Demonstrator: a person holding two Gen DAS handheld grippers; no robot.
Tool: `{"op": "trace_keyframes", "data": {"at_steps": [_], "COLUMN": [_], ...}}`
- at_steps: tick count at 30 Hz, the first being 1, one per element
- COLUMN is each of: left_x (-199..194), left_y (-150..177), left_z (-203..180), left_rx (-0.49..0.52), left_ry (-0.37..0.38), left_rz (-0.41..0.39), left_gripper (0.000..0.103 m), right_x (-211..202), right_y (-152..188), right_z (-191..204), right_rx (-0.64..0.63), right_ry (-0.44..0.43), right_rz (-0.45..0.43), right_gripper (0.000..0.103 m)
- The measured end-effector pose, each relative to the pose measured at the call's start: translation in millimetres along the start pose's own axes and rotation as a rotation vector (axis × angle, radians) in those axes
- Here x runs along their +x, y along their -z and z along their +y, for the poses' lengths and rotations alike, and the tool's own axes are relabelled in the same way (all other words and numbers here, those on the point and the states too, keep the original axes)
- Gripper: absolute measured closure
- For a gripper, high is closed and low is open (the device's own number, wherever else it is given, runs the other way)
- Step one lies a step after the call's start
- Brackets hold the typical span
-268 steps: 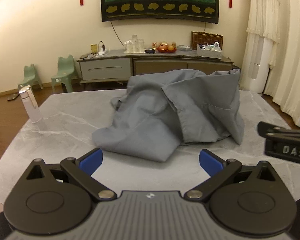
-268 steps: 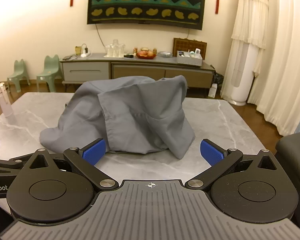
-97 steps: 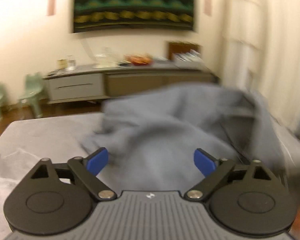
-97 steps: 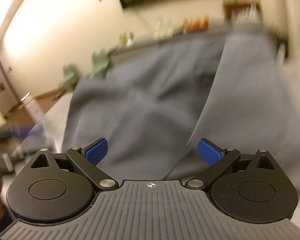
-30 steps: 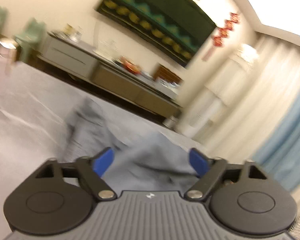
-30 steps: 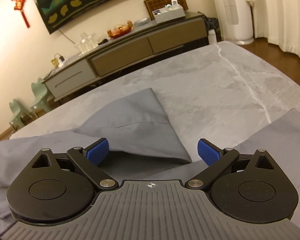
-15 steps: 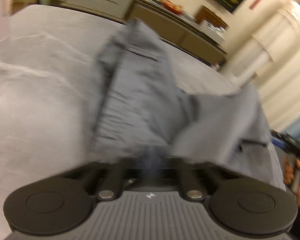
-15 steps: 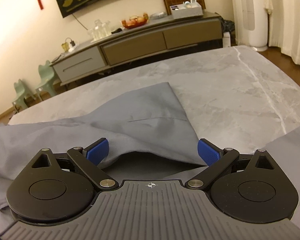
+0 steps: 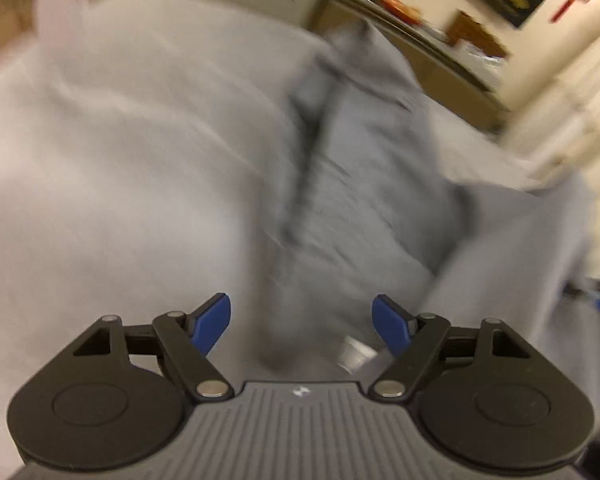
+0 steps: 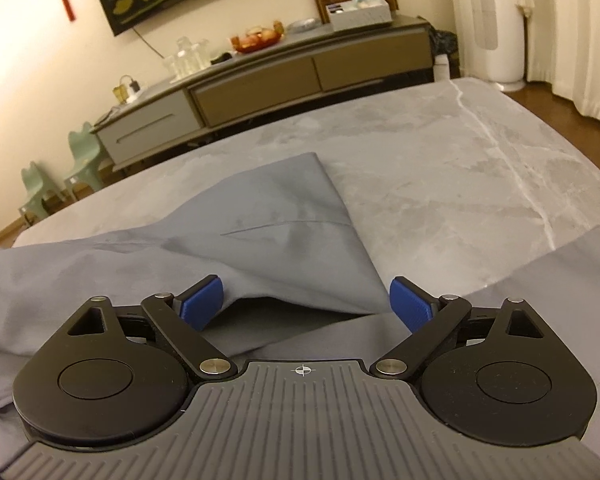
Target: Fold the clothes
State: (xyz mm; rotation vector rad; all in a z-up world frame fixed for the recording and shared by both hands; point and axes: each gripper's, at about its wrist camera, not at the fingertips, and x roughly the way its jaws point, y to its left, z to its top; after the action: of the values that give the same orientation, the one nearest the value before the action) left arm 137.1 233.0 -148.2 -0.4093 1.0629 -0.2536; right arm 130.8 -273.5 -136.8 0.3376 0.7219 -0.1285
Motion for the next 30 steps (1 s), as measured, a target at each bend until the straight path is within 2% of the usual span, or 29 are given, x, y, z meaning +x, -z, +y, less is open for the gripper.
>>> {"op": "trace_keyframes", "data": {"at_steps": [1,2,3,4,6,7,9,11,13,14,17,20,22,23,25,27,28,30], "left_x": [0.3,-0.9,-1.5,-4.0,-10.6,-13.8,-23.3,-34.8,-44.4,-46.8,-71.1,-83.3,-78.1,-70.0,-50.8,-30.7,-20.7,-2.0], "left_y": [4.4,7.9,9.5,10.6,11.3,10.3,10.0,8.0,5.4,0.1,-6.5,-10.8,-7.5,-3.1,7.4,17.3,22.1,21.6], "left_z": [-1.5,-5.6,-8.4,-12.7,-21.1,-26.7,-41.5,-62.5,-80.1,-87.2,-104.9,-118.8,-128.3,-127.3,-117.2,-106.6,-101.3,-93.8], "left_rx": [-0.014,-0.018,-0.017,-0.013,-0.010,-0.002,0.029,0.077,0.106,0.116,0.138,0.164,0.206,0.206,0.211,0.200,0.192,0.182], "left_ry": [0.048,0.055,0.071,0.097,0.142,0.167,0.204,0.237,0.269,0.281,0.326,0.344,0.316,0.311,0.293,0.269,0.255,0.226], "left_rz": [0.025,0.029,0.032,0.027,0.017,0.006,-0.023,-0.068,-0.121,-0.144,-0.223,-0.266,-0.258,-0.235,-0.188,-0.149,-0.133,-0.109], "left_gripper": [0.026,0.029,0.043,0.052,0.097,0.098,0.100,0.100,0.100,0.101,0.101,0.101,0.100,0.099,0.095,0.075,0.071,0.055], "right_x": [0.8,1.7,3.4,5.2,9.0,10.3,12.5,15.2,17.9,18.4,17.1,12.8,11.4,11.8,12.6,13.4,13.8,15.5], "right_y": [-0.3,-0.6,-0.5,-0.2,0.4,1.7,4.9,8.3,10.3,10.7,8.6,4.0,2.4,2.7,3.3,3.9,4.4,6.8], "right_z": [1.5,3.7,7.2,11.1,18.9,23.1,31.7,37.4,38.3,36.9,28.2,19.2,16.6,17.1,18.3,19.4,19.7,20.6], "right_rx": [-0.004,-0.011,-0.022,-0.034,-0.059,-0.078,-0.121,-0.159,-0.171,-0.166,-0.131,-0.090,-0.081,-0.087,-0.099,-0.112,-0.125,-0.143], "right_ry": [0.001,0.000,-0.006,-0.012,-0.026,-0.034,-0.051,-0.048,-0.030,-0.025,-0.001,-0.001,0.006,0.018,0.042,0.067,0.077,0.093], "right_rz": [0.002,0.004,0.008,0.014,0.024,0.028,0.034,0.045,0.057,0.060,0.050,0.030,0.020,0.017,0.012,0.007,0.011,0.021], "right_gripper": [0.009,0.009,0.009,0.009,0.009,0.009,0.014,0.033,0.044,0.055,0.066,0.067,0.065,0.047,0.019,0.019,0.019,0.019]}}
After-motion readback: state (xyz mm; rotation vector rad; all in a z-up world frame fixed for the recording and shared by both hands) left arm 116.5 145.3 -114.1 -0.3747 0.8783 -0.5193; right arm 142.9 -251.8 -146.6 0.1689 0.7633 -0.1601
